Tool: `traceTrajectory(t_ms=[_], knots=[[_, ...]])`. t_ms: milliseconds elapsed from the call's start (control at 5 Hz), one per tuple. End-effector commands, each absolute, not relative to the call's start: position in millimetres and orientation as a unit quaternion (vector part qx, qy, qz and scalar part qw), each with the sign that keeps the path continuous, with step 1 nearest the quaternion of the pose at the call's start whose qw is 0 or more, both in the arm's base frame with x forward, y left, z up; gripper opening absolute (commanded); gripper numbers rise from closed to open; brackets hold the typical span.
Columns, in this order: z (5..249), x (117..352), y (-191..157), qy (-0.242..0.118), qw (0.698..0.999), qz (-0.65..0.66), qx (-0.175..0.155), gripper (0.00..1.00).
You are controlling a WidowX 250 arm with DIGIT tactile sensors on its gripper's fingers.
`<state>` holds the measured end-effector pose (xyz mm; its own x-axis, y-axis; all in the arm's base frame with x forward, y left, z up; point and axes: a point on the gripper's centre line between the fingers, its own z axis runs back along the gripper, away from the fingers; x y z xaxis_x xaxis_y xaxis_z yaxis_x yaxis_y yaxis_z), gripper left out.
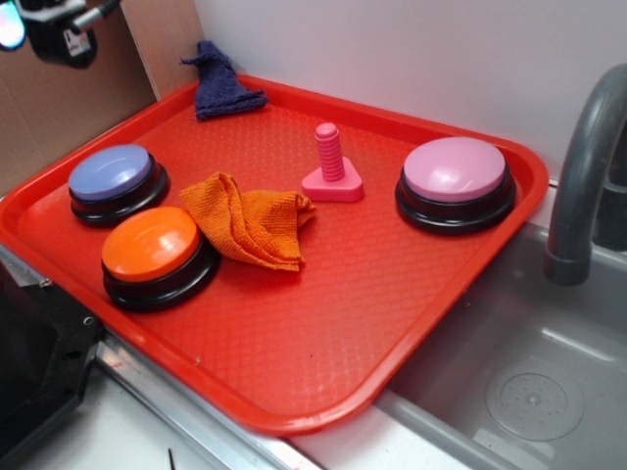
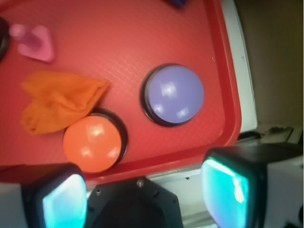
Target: Push the purple button.
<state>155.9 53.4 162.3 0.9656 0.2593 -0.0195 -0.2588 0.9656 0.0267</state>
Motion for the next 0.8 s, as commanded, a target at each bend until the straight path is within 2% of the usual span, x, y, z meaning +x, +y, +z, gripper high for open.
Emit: traceTrajectory(t_ms=[0,200,400,600], knots=[[127.8,142.8,90.0,-0.022,0.992,0.122,0.028,1.00],[108.2,147.3,98.3,-0.029,0.998,0.036,0.032,1.00],[95.1,154.3,99.9,-0.021,0.999,-0.016,0.037,1.00],[89.4,167.4,96.4,-0.026,0.997,-0.066,0.033,1.00]])
